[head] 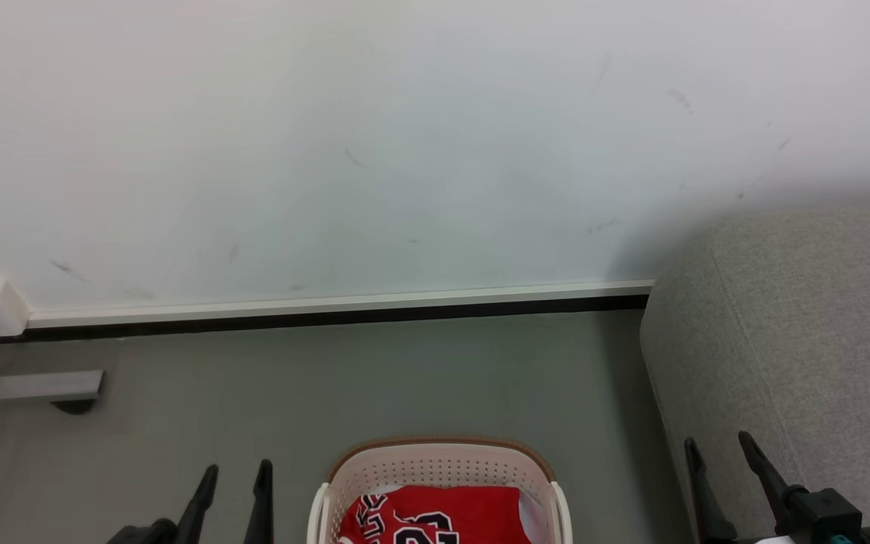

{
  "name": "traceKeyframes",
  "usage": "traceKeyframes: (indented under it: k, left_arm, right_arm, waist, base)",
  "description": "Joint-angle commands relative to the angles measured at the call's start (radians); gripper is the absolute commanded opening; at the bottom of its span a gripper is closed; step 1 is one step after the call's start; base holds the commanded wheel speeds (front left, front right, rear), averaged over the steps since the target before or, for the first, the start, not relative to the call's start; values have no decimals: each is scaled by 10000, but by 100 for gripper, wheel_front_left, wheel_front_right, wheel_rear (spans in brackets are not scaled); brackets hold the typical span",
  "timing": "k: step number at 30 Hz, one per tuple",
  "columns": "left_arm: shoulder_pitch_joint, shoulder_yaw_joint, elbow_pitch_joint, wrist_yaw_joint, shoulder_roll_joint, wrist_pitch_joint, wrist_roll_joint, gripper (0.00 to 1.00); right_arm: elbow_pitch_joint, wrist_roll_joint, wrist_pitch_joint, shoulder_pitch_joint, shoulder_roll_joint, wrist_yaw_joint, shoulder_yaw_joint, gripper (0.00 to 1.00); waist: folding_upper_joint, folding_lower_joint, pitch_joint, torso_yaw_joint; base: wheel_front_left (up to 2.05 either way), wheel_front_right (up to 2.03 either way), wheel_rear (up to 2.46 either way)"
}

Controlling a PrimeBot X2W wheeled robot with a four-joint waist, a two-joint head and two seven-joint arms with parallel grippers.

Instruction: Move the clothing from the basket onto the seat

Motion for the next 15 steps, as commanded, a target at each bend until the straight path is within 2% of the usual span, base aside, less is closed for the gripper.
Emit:
traceKeyframes:
  k: [1,15]
  left_arm:
    - [50,22,28,-25,67,-7,-20,100]
    - [12,-14,-6,-10,67,-7,18,100]
  right_arm:
    - [-45,45,-32,82,-59,-17,-5,100]
    - [3,123,-32,128,-61,-17,104,100]
  waist:
    - [0,0,6,-9]
    - [0,0,27,-27]
  base:
    - [0,0,0]
    - [0,0,0]
